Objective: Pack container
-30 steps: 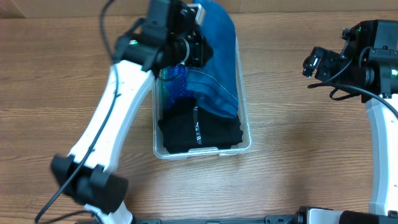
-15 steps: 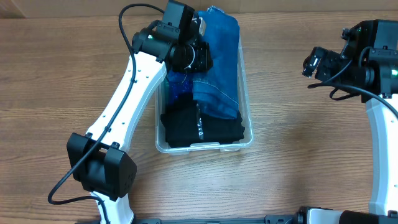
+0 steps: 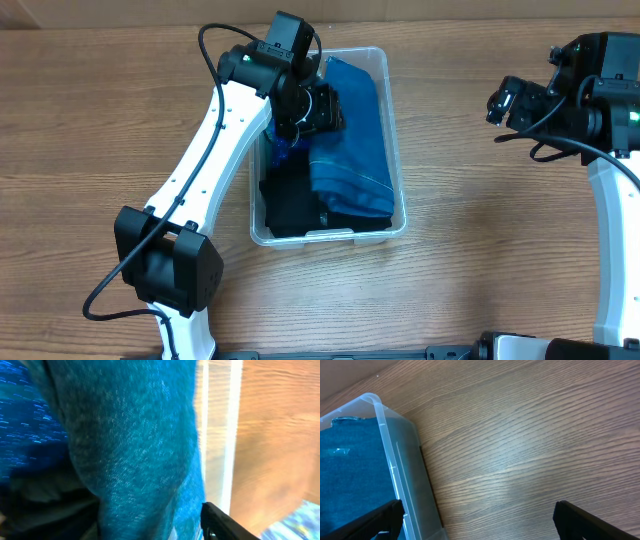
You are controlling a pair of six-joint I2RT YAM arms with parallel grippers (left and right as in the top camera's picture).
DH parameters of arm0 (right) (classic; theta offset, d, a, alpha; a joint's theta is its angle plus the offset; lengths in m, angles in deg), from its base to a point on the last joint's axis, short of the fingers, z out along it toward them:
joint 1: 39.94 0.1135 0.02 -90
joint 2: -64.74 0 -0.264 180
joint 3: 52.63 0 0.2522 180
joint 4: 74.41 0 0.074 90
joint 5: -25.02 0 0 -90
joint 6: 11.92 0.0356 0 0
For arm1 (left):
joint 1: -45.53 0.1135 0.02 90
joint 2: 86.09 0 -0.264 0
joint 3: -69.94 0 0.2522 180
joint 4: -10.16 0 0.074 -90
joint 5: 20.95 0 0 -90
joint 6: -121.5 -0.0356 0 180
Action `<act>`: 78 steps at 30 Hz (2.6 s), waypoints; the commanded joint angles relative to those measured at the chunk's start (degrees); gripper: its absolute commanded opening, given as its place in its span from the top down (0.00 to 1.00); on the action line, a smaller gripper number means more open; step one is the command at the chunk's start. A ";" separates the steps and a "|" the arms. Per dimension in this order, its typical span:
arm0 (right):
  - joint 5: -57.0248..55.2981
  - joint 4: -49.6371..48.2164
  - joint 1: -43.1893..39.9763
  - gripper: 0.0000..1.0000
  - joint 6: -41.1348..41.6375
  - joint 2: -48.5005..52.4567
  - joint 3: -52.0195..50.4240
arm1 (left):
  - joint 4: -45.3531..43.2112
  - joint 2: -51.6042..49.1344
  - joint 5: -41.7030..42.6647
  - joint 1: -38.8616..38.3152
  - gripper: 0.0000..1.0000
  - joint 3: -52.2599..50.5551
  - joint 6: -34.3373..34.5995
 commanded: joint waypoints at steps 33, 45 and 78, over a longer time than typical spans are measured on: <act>-0.55 0.13 0.04 0.00 -0.17 -0.39 0.04 | 14.34 -19.85 -21.16 -2.47 0.53 14.62 -18.88; -0.83 -5.62 5.53 0.00 -7.72 -0.07 0.04 | 16.28 5.40 -24.79 9.01 0.00 17.42 -12.66; -0.94 -16.06 10.27 0.00 -7.26 -28.44 -26.88 | 4.55 44.09 -20.28 29.59 0.00 -23.71 -24.02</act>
